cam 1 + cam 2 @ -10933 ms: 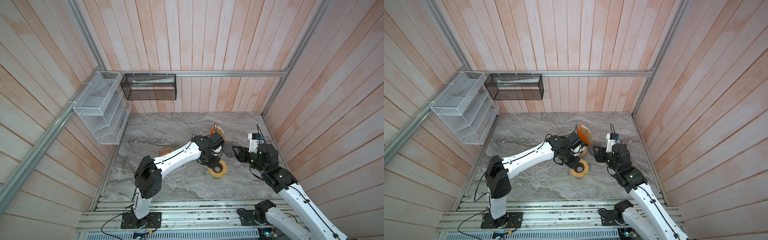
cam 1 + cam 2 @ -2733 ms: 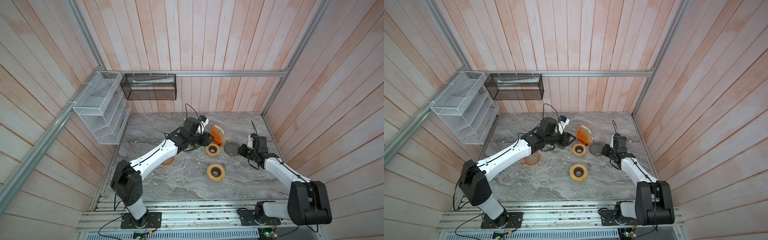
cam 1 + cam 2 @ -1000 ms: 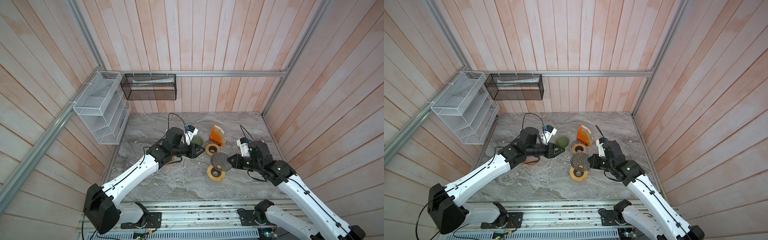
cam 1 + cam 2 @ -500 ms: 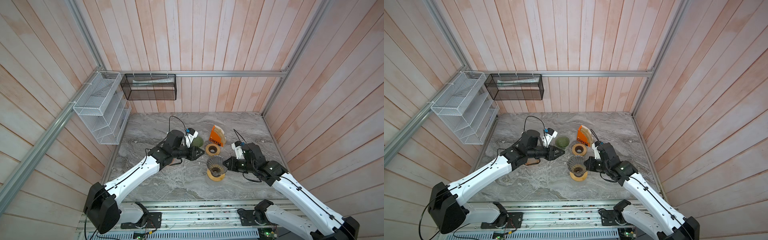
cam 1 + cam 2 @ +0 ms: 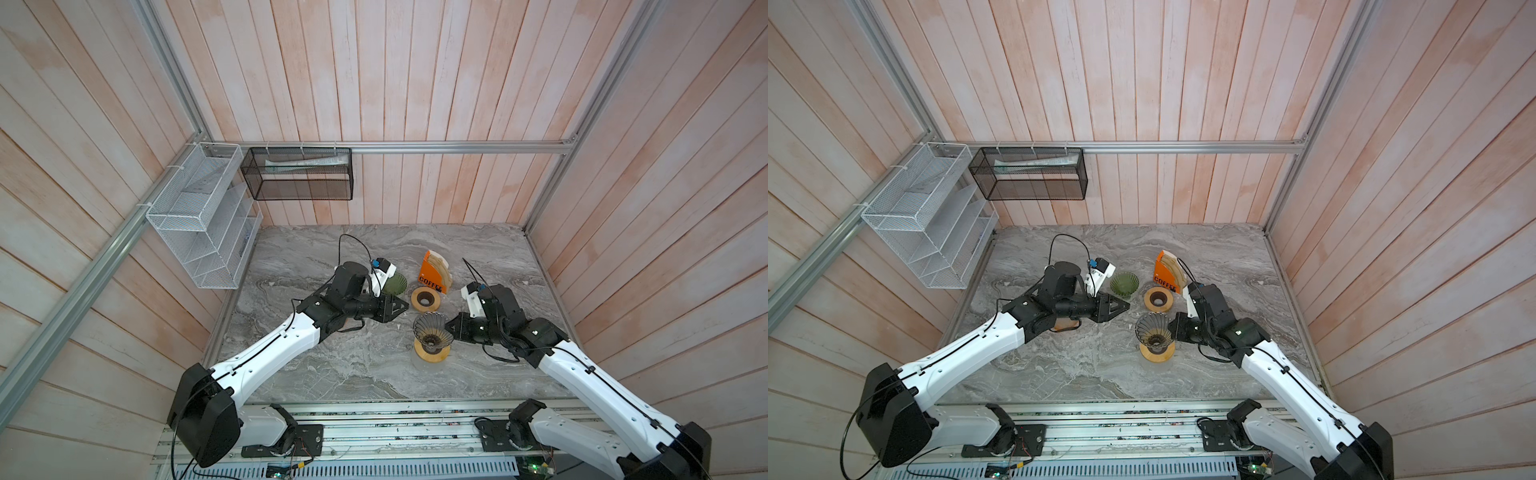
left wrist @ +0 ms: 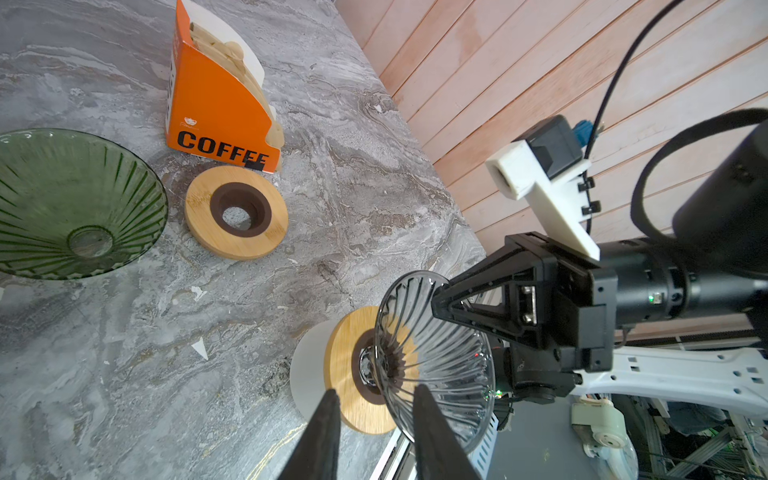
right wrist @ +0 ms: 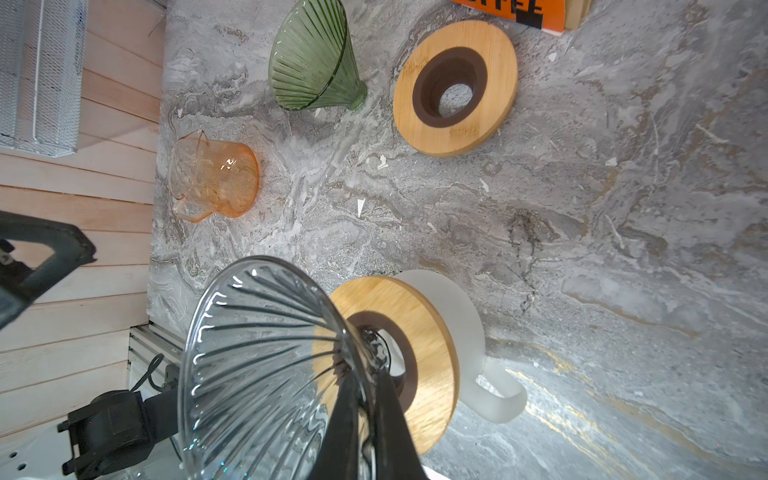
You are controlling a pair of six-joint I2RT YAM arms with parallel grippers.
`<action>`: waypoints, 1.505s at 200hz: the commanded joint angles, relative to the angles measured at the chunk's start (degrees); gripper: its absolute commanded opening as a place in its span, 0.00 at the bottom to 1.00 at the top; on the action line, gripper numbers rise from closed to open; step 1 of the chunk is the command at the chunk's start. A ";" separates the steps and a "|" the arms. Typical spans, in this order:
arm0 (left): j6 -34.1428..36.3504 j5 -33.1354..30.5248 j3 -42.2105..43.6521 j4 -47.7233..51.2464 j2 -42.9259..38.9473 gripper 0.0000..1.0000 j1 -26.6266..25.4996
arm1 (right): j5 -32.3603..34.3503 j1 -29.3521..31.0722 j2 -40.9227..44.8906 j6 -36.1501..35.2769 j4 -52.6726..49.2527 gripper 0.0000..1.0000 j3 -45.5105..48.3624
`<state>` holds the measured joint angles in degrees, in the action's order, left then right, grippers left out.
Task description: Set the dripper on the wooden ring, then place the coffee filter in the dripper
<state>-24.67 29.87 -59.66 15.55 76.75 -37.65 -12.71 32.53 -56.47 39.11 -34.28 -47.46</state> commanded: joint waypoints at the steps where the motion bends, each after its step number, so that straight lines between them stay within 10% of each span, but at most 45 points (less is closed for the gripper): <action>1: 0.84 1.74 0.54 -0.83 0.93 0.32 0.12 | 1.01 0.31 -0.05 -0.62 0.58 0.00 0.44; 301: 1.46 5.32 1.65 0.09 9.09 0.21 -5.15 | 2.29 0.28 0.20 -0.35 1.68 0.00 4.17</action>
<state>-24.21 34.70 -56.88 13.98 84.75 -42.54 -12.01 32.58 -56.77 38.98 -32.56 -44.62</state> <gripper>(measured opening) 0.209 0.085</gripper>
